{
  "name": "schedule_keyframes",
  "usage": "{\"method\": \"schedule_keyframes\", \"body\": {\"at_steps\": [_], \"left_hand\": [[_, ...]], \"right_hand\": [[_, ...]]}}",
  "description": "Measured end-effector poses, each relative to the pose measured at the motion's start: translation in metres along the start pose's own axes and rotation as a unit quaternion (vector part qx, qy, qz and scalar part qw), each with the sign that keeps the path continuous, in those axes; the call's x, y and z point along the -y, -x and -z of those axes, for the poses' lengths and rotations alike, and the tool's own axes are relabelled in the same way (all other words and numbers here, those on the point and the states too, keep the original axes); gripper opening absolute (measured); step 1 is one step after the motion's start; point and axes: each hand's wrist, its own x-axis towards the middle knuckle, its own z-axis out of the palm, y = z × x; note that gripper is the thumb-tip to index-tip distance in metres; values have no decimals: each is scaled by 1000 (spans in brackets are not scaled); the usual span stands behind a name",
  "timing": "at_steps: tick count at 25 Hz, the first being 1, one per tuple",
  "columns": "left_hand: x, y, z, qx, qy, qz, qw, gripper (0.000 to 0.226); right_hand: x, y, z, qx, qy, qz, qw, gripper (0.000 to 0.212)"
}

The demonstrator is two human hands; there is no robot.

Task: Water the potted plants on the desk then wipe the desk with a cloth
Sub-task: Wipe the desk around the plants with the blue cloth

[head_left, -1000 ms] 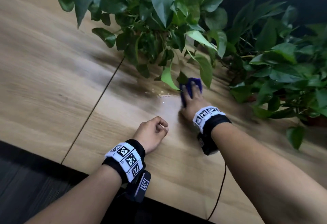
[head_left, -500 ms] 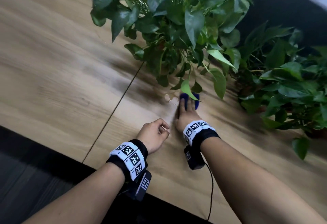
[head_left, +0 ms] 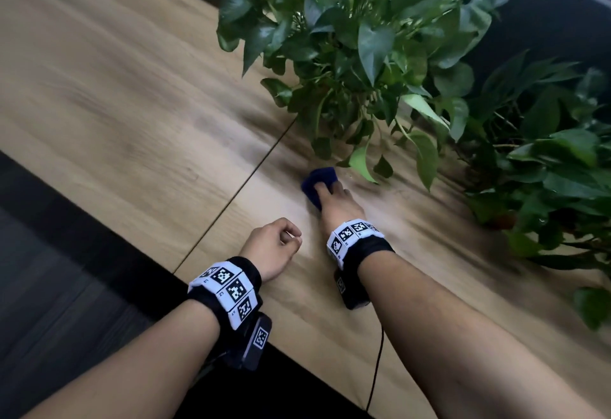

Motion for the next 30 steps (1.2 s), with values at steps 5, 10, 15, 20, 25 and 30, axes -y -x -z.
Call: {"method": "schedule_keyframes", "body": {"at_steps": [5,10,15,20,25,30], "left_hand": [[17,-4,28,-3,-10,13,1000,6],[30,-26,59,-20,-20,24,999,10],[41,-44,79,-39,-16,28,999,10],[47,-30,78,-18,7,29,999,12],[58,-25,89,-33,30,39,998,10],[49,-29,103,-46,59,50,996,7]], "right_hand": [[13,-25,10,-29,-448,-162,879,31],[5,-61,14,-79,-448,-316,833,36],[35,-71,-8,-91,-110,43,989,51],[34,-90,-9,83,-43,-60,994,76],[44,-128,7,58,-79,-140,985,71],[96,-141,17,60,-10,0,998,76]]}}
